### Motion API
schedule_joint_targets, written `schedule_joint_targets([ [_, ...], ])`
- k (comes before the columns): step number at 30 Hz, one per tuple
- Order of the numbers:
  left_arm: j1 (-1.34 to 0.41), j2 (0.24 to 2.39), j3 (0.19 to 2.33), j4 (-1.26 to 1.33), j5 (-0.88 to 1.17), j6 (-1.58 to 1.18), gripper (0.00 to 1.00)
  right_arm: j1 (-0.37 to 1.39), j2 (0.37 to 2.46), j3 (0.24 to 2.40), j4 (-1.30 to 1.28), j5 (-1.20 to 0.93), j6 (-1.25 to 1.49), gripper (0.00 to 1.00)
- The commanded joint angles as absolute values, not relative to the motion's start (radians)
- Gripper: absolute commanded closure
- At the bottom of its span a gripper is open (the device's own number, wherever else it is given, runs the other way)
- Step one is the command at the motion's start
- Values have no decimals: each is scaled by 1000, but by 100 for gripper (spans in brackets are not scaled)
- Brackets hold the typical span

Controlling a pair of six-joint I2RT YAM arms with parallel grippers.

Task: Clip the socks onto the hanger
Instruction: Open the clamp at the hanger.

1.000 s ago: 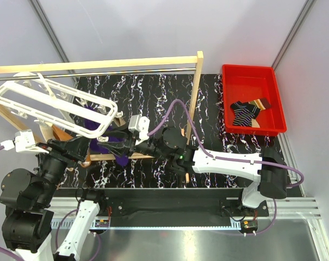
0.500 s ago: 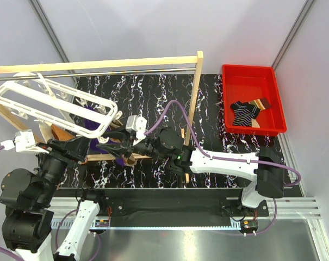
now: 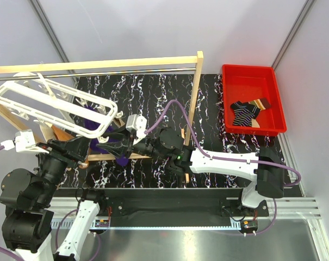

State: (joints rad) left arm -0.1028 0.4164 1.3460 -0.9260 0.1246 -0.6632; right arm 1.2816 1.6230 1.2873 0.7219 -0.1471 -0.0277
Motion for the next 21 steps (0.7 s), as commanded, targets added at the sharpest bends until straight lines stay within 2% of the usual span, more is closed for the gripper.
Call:
schedule_joint_targets([
  [1,-103,422,1368,-887,153,-666,48,1282,1628,1305,782,-123,-14,61],
  [6,-103,413,1379,-906,163,-664,48,1282,1600,1293,755,-114,-6,77],
  [9,-103,403,1387,-919,192,-661,48,1281,1568,1278,720,-80,-5,100],
  [16,-103,339,1278,-786,445,-725,49,1282,1503,1333,458,-87,49,100],
  [21,-89,316,1279,-762,453,-724,46,1282,1503,1459,192,-84,89,100],
])
